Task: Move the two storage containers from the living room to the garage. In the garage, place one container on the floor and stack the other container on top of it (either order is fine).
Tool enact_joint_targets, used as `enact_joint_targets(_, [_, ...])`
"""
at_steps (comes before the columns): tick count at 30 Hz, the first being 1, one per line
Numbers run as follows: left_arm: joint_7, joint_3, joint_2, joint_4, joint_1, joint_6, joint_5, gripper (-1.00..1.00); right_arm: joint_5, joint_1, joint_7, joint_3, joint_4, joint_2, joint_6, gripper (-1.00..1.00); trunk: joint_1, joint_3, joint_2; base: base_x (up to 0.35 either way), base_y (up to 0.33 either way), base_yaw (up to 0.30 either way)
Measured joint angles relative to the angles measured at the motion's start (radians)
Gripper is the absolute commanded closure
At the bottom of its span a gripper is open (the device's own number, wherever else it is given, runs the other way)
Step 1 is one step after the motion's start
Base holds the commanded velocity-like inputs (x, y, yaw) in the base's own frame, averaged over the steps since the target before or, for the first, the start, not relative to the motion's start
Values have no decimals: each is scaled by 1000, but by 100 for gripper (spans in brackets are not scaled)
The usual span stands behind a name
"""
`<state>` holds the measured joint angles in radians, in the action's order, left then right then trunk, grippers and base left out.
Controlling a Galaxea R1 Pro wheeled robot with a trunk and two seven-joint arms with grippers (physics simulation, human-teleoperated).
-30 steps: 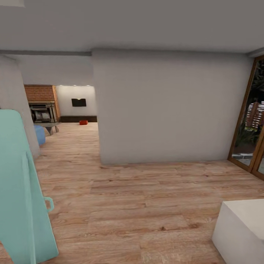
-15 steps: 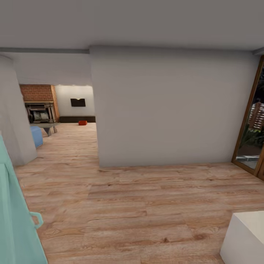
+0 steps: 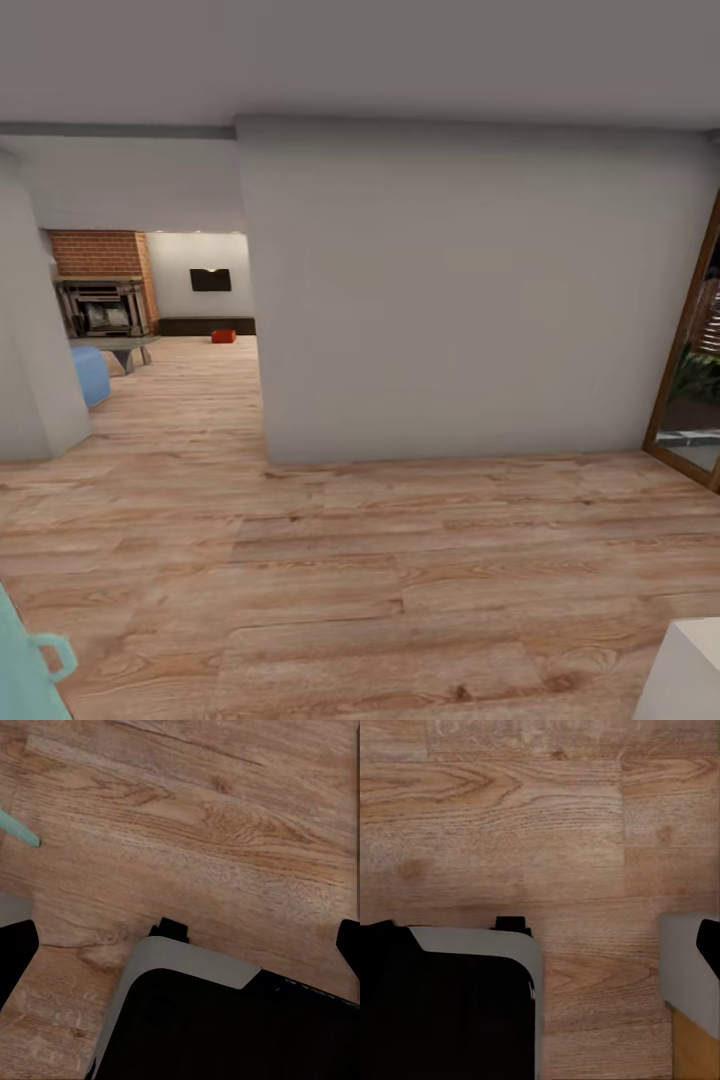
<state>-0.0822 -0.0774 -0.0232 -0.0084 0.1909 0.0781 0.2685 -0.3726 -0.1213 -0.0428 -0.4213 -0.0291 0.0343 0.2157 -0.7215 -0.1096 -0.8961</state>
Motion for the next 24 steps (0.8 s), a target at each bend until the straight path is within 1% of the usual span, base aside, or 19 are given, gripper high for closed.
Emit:
enact_joint_targets(7, [0,0,0,0,0,-1,0,-100,9,0,5,2,0,1,1,-100,0,0,0,322,0,0])
enact_joint_targets(24, [0,0,0,0,0,-1,0,-100,11,0,0,5,0,-10,2,-100,0,0,0,322,0,0])
